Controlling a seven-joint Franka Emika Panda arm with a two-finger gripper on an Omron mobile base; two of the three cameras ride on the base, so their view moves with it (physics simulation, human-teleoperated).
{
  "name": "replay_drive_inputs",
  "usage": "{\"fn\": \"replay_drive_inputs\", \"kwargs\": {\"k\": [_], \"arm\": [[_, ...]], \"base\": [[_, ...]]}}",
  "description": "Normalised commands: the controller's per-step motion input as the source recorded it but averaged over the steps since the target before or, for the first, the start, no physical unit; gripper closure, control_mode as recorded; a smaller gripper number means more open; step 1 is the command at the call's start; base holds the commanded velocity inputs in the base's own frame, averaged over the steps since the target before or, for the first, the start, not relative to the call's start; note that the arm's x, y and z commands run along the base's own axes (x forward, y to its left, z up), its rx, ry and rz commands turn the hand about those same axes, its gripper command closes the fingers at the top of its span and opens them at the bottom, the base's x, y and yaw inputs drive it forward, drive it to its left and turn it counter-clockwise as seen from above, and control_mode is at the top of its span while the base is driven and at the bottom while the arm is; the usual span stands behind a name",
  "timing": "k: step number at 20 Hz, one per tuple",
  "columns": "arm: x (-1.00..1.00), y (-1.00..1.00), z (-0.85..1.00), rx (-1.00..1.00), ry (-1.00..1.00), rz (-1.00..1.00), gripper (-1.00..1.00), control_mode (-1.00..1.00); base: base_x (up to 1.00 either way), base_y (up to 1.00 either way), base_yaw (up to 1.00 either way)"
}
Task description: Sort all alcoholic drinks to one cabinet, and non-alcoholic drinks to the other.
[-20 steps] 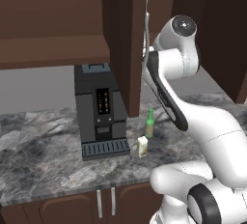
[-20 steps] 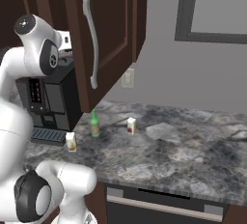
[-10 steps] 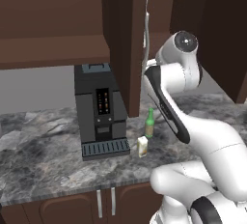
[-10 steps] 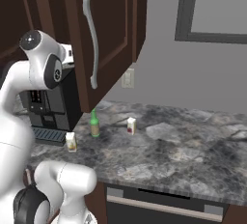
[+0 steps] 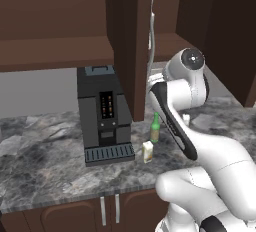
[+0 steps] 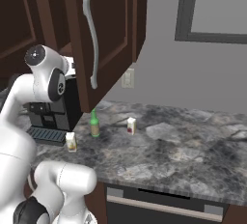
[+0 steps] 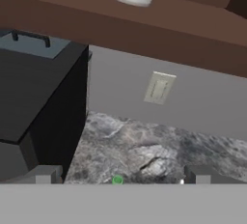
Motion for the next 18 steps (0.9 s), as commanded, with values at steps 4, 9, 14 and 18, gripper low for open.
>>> {"fn": "replay_drive_inputs", "kwargs": {"k": [4, 9, 14, 18], "arm": [[0.00, -0.02, -0.24, 0.00, 0.00, 0.00, -1.00, -1.00], [0.00, -0.04, -0.31, 0.02, 0.00, 0.00, -1.00, -1.00], [0.00, -0.03, -0.33, 0.05, 0.03, 0.00, -1.00, -1.00], [0.00, -0.03, -0.33, 0.05, 0.05, 0.00, -1.00, -1.00]], "base": [[0.00, 0.00, 0.00], [0.00, 0.00, 0.00], [0.00, 0.00, 0.00], [0.00, 0.00, 0.00]]}}
